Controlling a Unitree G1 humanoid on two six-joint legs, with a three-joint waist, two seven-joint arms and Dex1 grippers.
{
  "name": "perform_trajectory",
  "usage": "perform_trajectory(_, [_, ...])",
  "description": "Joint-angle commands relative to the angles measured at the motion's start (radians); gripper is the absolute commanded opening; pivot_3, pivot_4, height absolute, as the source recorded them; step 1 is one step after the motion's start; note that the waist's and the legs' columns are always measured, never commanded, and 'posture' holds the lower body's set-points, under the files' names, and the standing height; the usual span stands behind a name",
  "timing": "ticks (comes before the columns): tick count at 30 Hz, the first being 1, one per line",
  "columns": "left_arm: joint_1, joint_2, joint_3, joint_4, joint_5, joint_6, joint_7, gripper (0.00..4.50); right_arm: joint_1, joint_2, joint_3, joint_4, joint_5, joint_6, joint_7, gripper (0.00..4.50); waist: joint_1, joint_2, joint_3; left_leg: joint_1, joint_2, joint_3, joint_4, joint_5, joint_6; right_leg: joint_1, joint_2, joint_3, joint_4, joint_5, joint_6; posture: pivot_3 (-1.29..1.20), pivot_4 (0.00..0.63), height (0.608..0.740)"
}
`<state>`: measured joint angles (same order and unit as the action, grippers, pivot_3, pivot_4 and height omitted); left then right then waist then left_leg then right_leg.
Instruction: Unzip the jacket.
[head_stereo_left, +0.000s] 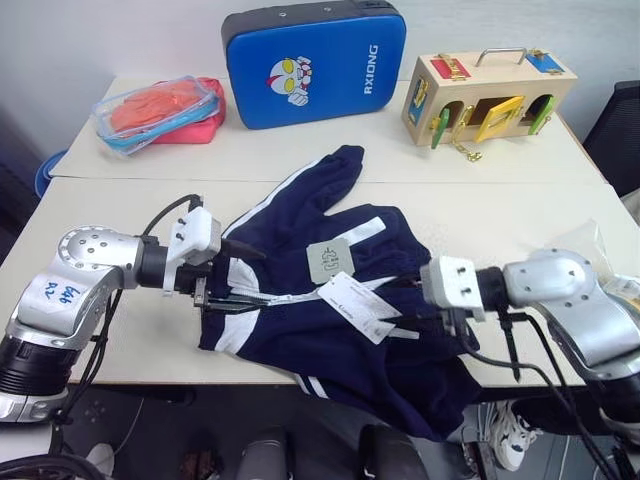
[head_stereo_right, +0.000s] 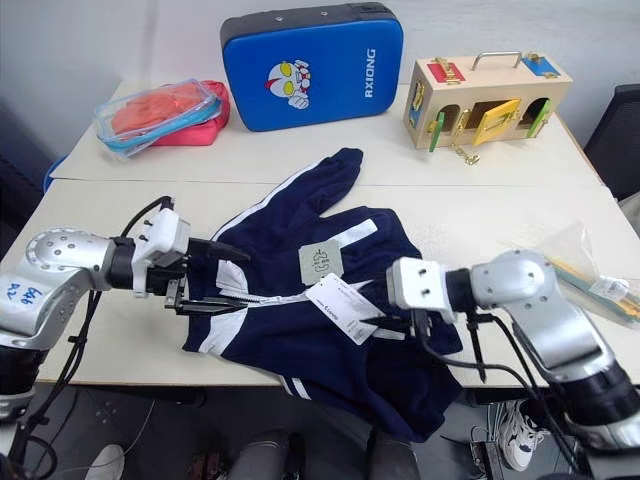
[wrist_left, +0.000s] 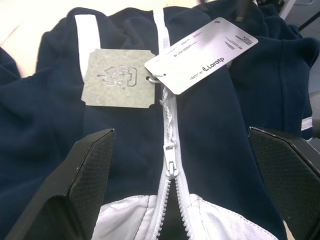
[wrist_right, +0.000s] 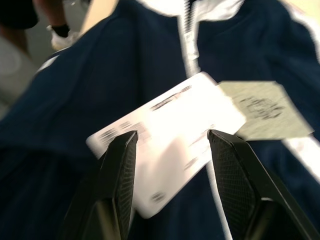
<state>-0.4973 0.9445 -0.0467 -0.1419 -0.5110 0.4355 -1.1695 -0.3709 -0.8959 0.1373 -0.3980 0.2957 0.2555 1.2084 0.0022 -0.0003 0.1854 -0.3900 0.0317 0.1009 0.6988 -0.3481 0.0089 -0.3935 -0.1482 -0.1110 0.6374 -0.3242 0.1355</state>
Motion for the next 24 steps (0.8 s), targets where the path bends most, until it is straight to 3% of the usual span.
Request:
perform_trajectory(1, [-0.002,-0.008,0.034,-0.025,0.004,-0.006,0.0,4.5,0.06,-0.007,-0.023,-0.075,-0.022,-0.039,-0.032,2.31,0.0,0.0,0.0,0.0,0.0,0.0,0.0,0.0,0.0,0.0,0.0,0.0,0.0,0.0,0.0,0.0,0.15,0.74])
perform_trajectory(7, [-0.031,-0.028,0.02,-0.016,0.023,-0.004,-0.01,4.5,0.12,0.019,0.015,-0.024,-0.173,-0.199,-0.098,2.31,-0.001,0.0,0.0,0.001,0.0,0.0,0.0,0.0,0.0,0.0,0.0,0.0,0.0,0.0,0.0,0.0,0.15,0.74])
perform_trajectory(14, [-0.075,-0.07,-0.04,0.071,0.118,-0.054,-0.02,4.5,0.046,0.029,-0.044,-0.049,-0.027,-0.077,-0.061,2.31,-0.001,0.0,0.0,0.001,0.0,0.0,0.0,0.0,0.0,0.0,0.0,0.0,0.0,0.0,0.0,0.0,0.15,0.74])
perform_trajectory(18, [-0.228,-0.192,-0.059,0.236,0.089,0.197,0.075,4.5,0.004,0.017,-0.081,-0.05,0.052,-0.024,-0.029,2.31,0.02,-0.002,0.0,0.0,0.0,-0.001,0.002,0.0,0.0,0.002,0.0,-0.001,0.0,0.0,0.0,0.0,0.15,0.74])
perform_trajectory(24, [-0.344,-0.346,-0.057,0.392,0.08,0.339,0.13,4.5,-0.012,-0.005,-0.101,-0.038,0.04,-0.035,-0.023,2.31,0.021,-0.005,-0.001,0.0,-0.001,-0.001,0.001,0.0,0.001,0.002,0.0,-0.002,0.0,0.0,0.0,0.0,0.15,0.74])
